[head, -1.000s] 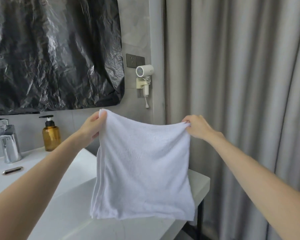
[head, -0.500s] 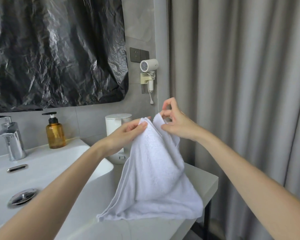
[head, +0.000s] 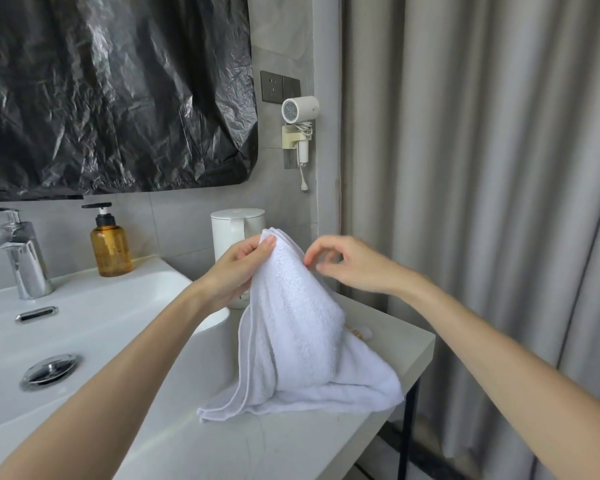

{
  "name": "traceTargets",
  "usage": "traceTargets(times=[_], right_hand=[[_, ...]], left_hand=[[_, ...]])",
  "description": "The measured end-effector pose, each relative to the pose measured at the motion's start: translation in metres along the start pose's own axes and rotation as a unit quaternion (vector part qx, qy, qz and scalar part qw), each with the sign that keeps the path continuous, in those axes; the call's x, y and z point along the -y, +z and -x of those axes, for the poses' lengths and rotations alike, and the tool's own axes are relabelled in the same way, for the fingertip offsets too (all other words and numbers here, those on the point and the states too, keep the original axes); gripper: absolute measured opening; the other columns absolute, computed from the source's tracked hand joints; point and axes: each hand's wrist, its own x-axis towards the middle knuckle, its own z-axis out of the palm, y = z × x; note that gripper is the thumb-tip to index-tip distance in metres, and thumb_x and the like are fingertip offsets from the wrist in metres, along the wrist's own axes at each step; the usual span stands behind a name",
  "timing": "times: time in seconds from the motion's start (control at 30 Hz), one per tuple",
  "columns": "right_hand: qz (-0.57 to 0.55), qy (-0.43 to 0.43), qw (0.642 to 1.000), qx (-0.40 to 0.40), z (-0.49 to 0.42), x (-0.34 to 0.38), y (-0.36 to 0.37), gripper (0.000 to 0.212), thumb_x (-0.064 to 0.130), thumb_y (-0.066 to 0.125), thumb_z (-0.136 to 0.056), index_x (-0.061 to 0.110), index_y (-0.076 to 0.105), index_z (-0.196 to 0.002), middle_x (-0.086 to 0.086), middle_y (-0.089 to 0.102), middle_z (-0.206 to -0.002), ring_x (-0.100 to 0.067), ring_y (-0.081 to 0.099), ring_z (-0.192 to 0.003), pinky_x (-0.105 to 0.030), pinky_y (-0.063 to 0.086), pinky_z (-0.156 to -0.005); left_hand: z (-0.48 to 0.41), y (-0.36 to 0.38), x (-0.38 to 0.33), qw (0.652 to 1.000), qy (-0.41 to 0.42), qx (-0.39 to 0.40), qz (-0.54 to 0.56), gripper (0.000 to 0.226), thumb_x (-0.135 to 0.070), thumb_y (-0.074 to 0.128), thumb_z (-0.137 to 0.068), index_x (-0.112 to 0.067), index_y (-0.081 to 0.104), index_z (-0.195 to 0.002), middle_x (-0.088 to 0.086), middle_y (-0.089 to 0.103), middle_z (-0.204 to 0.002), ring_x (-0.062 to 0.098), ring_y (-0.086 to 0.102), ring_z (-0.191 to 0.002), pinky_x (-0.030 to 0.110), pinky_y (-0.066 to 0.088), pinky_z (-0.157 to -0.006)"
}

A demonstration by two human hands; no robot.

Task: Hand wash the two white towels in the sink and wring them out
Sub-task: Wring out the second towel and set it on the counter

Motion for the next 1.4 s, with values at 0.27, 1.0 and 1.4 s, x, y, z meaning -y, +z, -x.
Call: traceTargets(times=[0.27, 1.0, 1.4], right_hand=[[-0.096, 0.045, 0.98, 0.165, 0.013, 0.002, 0.024, 0.03, 0.02, 0.051, -0.079, 0.023, 0.062, -0.107, 0.012, 0.06, -0.091, -0.005, 0.054, -0.085, -0.019, 0.041, -0.081], [0.359, -0.081, 0.896, -0.25, -0.016, 0.045, -0.064, 0.013, 0.031, 0.056, -0.092, 0.024, 0.066, -0.098, 0.017, 0.035, -0.065, -0.014, 0.032, -0.091, -0.04, 0.031, -0.088], [0.405, -0.057, 0.845, -0.345, -0.08, 0.056, -0.123, 0.022, 0.009, 0.04, -0.09, 0.023, 0.057, -0.093, -0.002, 0.062, -0.089, -0.023, 0.036, -0.088, -0.033, 0.023, -0.069]], left_hand=[[0.004, -0.008, -0.009, 0.999, 0.002, 0.04, -0.007, 0.026, -0.038, 0.046, -0.097, -0.024, 0.064, -0.085, -0.004, 0.065, -0.086, 0.008, 0.061, -0.081, 0.022, 0.049, -0.077], [-0.021, -0.033, -0.075, 0.972, 0.092, -0.213, -0.045, 0.049, -0.053, 0.059, -0.086, -0.004, 0.057, -0.086, 0.006, 0.044, -0.078, 0.015, 0.041, -0.069, 0.03, 0.033, -0.062], [-0.07, -0.036, -0.143, 0.956, 0.144, -0.246, -0.063, 0.018, -0.025, 0.061, -0.095, -0.011, 0.071, -0.097, 0.003, 0.07, -0.104, 0.015, 0.067, -0.098, 0.025, 0.056, -0.081]])
